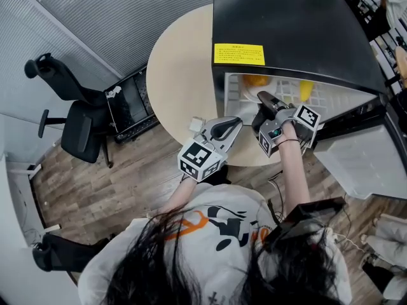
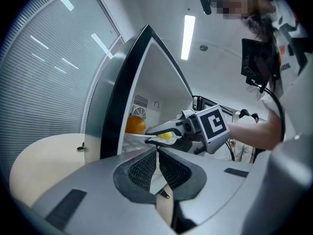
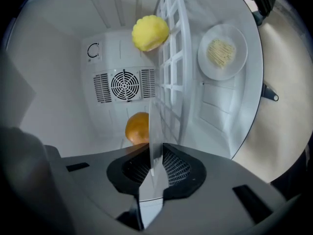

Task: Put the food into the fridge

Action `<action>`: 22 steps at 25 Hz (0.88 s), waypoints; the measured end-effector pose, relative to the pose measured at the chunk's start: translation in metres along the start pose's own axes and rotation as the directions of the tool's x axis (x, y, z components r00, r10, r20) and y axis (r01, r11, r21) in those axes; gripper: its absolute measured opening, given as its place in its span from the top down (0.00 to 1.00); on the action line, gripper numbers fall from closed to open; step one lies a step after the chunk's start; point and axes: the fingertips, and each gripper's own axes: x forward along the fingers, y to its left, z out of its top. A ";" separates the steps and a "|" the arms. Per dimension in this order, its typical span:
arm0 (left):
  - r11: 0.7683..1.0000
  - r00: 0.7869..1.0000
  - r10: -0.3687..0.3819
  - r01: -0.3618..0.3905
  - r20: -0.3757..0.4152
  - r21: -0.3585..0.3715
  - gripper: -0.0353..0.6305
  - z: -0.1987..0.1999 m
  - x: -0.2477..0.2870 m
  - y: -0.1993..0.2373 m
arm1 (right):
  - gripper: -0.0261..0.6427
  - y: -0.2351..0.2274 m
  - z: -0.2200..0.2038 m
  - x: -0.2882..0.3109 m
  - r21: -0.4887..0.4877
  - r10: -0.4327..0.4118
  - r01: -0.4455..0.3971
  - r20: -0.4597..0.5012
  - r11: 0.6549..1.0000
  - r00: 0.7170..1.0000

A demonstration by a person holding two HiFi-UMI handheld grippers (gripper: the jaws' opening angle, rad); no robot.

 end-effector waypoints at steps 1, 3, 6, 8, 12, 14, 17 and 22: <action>1.000 1.000 0.001 -0.001 0.000 0.000 0.93 0.000 0.000 0.000 | 0.88 0.003 0.000 0.002 0.007 0.008 -0.008 -0.002 1.000 1.000; 1.000 1.000 0.004 -0.004 0.000 -0.002 0.93 0.000 -0.001 0.001 | 0.87 0.007 0.001 0.006 0.009 0.018 -0.018 -0.003 1.000 1.000; 1.000 1.000 0.011 -0.011 0.001 -0.004 0.93 -0.001 -0.003 0.002 | 0.80 0.013 0.002 0.012 0.009 0.031 -0.031 -0.003 0.999 1.000; 1.000 1.000 0.015 -0.015 0.003 -0.005 0.93 -0.001 -0.003 0.003 | 0.74 0.015 0.002 0.014 0.008 0.040 -0.040 -0.008 0.999 0.999; 1.000 1.000 0.020 -0.020 0.005 -0.006 0.93 0.000 -0.003 0.002 | 0.65 0.020 -0.001 0.011 -0.003 0.050 -0.050 -0.018 0.999 0.999; 1.000 1.000 0.022 -0.022 0.005 -0.005 0.93 0.000 -0.003 0.003 | 0.62 0.021 -0.004 0.008 -0.002 0.045 -0.045 -0.020 0.999 0.999; 1.000 1.000 0.027 -0.027 0.005 -0.007 0.93 0.000 -0.003 0.004 | 0.57 0.023 -0.005 0.004 -0.011 0.008 -0.008 -0.007 1.000 1.000; 0.999 0.999 0.032 -0.032 0.001 -0.011 0.93 -0.002 -0.002 0.002 | 0.51 0.023 -0.004 -0.002 -0.071 -0.049 0.050 0.003 0.996 0.999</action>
